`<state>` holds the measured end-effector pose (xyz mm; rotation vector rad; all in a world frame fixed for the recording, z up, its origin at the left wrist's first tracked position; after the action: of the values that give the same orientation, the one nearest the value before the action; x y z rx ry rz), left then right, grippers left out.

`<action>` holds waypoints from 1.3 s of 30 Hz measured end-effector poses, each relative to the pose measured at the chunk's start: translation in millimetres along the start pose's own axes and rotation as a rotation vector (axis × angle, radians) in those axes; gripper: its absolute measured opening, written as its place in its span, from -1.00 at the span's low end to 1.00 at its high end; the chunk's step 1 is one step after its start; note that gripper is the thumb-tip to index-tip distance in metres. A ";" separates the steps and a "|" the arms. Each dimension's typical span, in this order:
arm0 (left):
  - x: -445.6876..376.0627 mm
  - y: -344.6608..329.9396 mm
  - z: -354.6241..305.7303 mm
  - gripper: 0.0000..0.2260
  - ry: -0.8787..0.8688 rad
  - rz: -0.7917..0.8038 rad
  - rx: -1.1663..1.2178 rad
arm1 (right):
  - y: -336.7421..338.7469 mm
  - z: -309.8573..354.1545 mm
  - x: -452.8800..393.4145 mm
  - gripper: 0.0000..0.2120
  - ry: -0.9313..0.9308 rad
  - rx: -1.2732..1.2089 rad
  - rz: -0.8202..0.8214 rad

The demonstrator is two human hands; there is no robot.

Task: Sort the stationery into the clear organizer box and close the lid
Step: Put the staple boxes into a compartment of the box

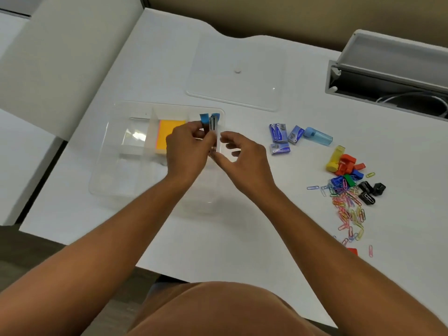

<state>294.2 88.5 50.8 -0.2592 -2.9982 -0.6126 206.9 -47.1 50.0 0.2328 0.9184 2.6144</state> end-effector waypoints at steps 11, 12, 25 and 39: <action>-62.4 -21.8 25.7 -0.71 -0.302 0.074 -0.575 | -56.9 -9.3 -10.1 -0.47 0.206 0.583 0.098; -63.3 -25.1 26.8 -0.73 -0.332 0.081 -0.648 | -59.5 -11.6 -8.5 -0.47 0.209 0.585 0.089; -43.9 -25.3 20.2 -0.72 -0.288 0.009 -0.634 | -18.2 -37.9 -0.9 -0.65 0.211 0.375 -0.137; 16.4 -99.5 -19.8 -0.73 -0.312 0.262 -0.236 | 73.3 -136.5 -64.8 -0.69 -0.189 0.637 -0.237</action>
<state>260.9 -7.0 32.6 -0.8190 -3.0909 -0.9756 209.6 -203.2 -12.0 0.4855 1.5724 1.9789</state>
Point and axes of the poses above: each hand's wrist, its own x-axis away from the middle knuckle, its own y-axis out of the back of the hand, z = x × y, the point moved 8 cm from there along -x, towards the middle knuckle, and after that the axes turned 9 degrees about x, right-handed, at the moved point
